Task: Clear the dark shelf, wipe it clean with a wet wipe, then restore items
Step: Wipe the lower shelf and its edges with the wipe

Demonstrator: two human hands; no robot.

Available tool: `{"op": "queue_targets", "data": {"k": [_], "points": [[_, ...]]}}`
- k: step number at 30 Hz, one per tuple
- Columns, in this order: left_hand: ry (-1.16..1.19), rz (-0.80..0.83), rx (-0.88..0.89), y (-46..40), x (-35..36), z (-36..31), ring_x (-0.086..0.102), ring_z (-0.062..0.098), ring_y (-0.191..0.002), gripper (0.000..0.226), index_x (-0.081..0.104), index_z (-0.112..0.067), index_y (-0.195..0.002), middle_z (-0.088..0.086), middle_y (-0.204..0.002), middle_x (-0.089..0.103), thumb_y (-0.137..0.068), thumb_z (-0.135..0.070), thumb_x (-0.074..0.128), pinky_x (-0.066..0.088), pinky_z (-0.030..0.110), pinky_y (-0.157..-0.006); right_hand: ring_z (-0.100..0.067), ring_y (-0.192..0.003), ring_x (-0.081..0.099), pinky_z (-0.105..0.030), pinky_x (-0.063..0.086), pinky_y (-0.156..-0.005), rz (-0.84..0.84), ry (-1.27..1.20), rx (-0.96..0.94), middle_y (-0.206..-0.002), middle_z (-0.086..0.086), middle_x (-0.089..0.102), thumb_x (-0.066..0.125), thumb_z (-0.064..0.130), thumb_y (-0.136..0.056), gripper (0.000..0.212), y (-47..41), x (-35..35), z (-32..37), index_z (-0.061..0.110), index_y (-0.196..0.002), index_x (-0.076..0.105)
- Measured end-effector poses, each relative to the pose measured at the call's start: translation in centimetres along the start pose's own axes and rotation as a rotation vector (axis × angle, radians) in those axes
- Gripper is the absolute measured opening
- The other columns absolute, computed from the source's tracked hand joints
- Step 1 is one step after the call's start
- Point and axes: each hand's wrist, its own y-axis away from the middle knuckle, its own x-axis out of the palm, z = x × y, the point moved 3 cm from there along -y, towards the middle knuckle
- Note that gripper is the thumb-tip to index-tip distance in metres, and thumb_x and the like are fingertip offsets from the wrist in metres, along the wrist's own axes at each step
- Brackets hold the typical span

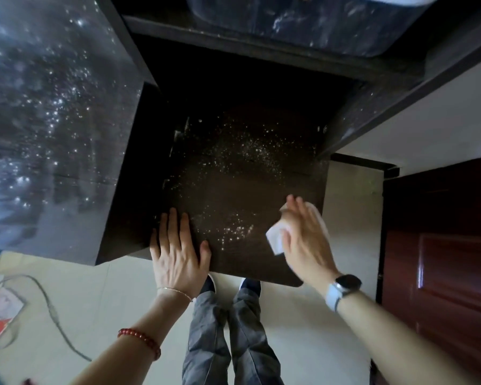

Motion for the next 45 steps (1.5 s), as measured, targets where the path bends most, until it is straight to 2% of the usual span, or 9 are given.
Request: {"op": "queue_targets", "data": {"k": [4, 6, 12, 19, 26, 33, 37, 39, 45], "points": [[0.035, -0.029, 0.031, -1.5, -0.9, -0.5, 0.026, 0.031, -0.128, 0.059, 0.034, -0.006, -0.131, 0.023, -0.139, 0.04, -0.081, -0.038, 0.034, 0.017, 0.045, -0.104, -0.037, -0.134, 0.027, -0.04, 0.028, -0.106, -0.203, -0.001, 0.298, -0.143, -0.024, 0.033, 0.05, 0.008, -0.09, 0.034, -3.5, -1.5, -0.7, 0.001, -0.123, 0.05], [0.043, -0.051, 0.053, -2.8, -1.0, -0.6, 0.024, 0.032, -0.129, 0.059, 0.035, -0.005, -0.131, 0.024, -0.138, 0.04, -0.082, -0.038, 0.033, 0.016, 0.045, -0.104, -0.038, -0.129, 0.033, -0.049, 0.037, -0.104, -0.234, 0.011, 0.201, -0.134, -0.024, 0.041, 0.048, 0.009, -0.089, 0.034, -2.0, -0.1, 1.2, 0.001, -0.123, 0.051], [0.03, -0.036, 0.121, -4.9, -0.2, -0.3, 0.021, 0.032, -0.131, 0.059, 0.035, -0.003, -0.131, 0.026, -0.139, 0.039, -0.083, -0.038, 0.032, 0.015, 0.043, -0.105, -0.033, -0.133, 0.032, -0.044, 0.019, -0.112, 0.03, 0.069, -0.243, -0.139, -0.02, 0.043, 0.021, 0.017, -0.096, 0.044, 1.6, 2.1, 3.9, 0.002, -0.132, 0.041], [-0.023, -0.014, 0.096, -5.0, 0.6, 0.0, 0.018, 0.03, -0.134, 0.06, 0.032, -0.005, -0.135, 0.022, -0.144, 0.034, -0.086, -0.04, 0.027, 0.012, 0.041, -0.106, -0.036, -0.141, -0.001, -0.043, -0.003, -0.116, -0.106, 0.129, 0.313, -0.151, -0.025, 0.005, 0.021, 0.026, -0.093, 0.058, -11.0, -0.6, 0.6, -0.002, -0.143, 0.011], [-0.03, -0.01, 0.095, -5.0, 0.6, -0.2, 0.018, 0.03, -0.132, 0.06, 0.033, -0.005, -0.134, 0.023, -0.142, 0.036, -0.085, -0.04, 0.029, 0.014, 0.042, -0.105, -0.027, -0.142, 0.003, -0.04, 0.0, -0.114, 0.096, 0.245, -0.296, -0.153, -0.011, 0.008, 0.02, 0.032, -0.095, 0.055, -4.9, 0.3, 2.8, 0.01, -0.144, 0.015], [-0.035, -0.001, 0.091, -4.9, 0.7, -0.2, 0.017, 0.031, -0.135, 0.062, 0.031, -0.006, -0.136, 0.021, -0.145, 0.032, -0.085, -0.041, 0.028, 0.013, 0.041, -0.107, -0.035, -0.141, -0.005, -0.042, -0.009, -0.114, -0.107, 0.146, 0.404, -0.153, -0.021, -0.002, 0.026, 0.026, -0.094, 0.06, -15.3, -1.0, 0.0, 0.0, -0.144, 0.005], [-0.037, 0.015, 0.081, -4.9, 0.5, -0.2, 0.016, 0.03, -0.135, 0.062, 0.031, -0.006, -0.136, 0.022, -0.144, 0.033, -0.084, -0.041, 0.028, 0.013, 0.041, -0.106, -0.031, -0.141, 0.008, -0.044, 0.002, -0.115, 0.0, 0.189, -0.188, -0.152, -0.016, 0.016, 0.03, 0.026, -0.089, 0.059, -10.6, 1.1, 4.2, 0.004, -0.142, 0.022], [-0.04, 0.015, 0.077, -4.8, 0.5, -0.2, 0.017, 0.03, -0.134, 0.062, 0.031, -0.006, -0.135, 0.022, -0.144, 0.033, -0.084, -0.041, 0.028, 0.013, 0.041, -0.106, -0.03, -0.142, 0.004, -0.042, 0.002, -0.115, 0.072, 0.208, -0.272, -0.153, -0.015, 0.012, 0.022, 0.03, -0.09, 0.06, -9.2, 1.4, 4.1, 0.005, -0.144, 0.017], [-0.043, 0.009, 0.07, -4.9, 0.5, -0.3, 0.018, 0.03, -0.134, 0.062, 0.032, -0.006, -0.135, 0.021, -0.144, 0.033, -0.083, -0.041, 0.03, 0.014, 0.041, -0.106, -0.034, -0.141, -0.006, -0.038, -0.008, -0.113, -0.049, 0.143, 0.429, -0.152, -0.023, -0.003, 0.032, 0.027, -0.094, 0.065, -18.5, -3.0, -0.5, -0.004, -0.143, 0.003]]}}
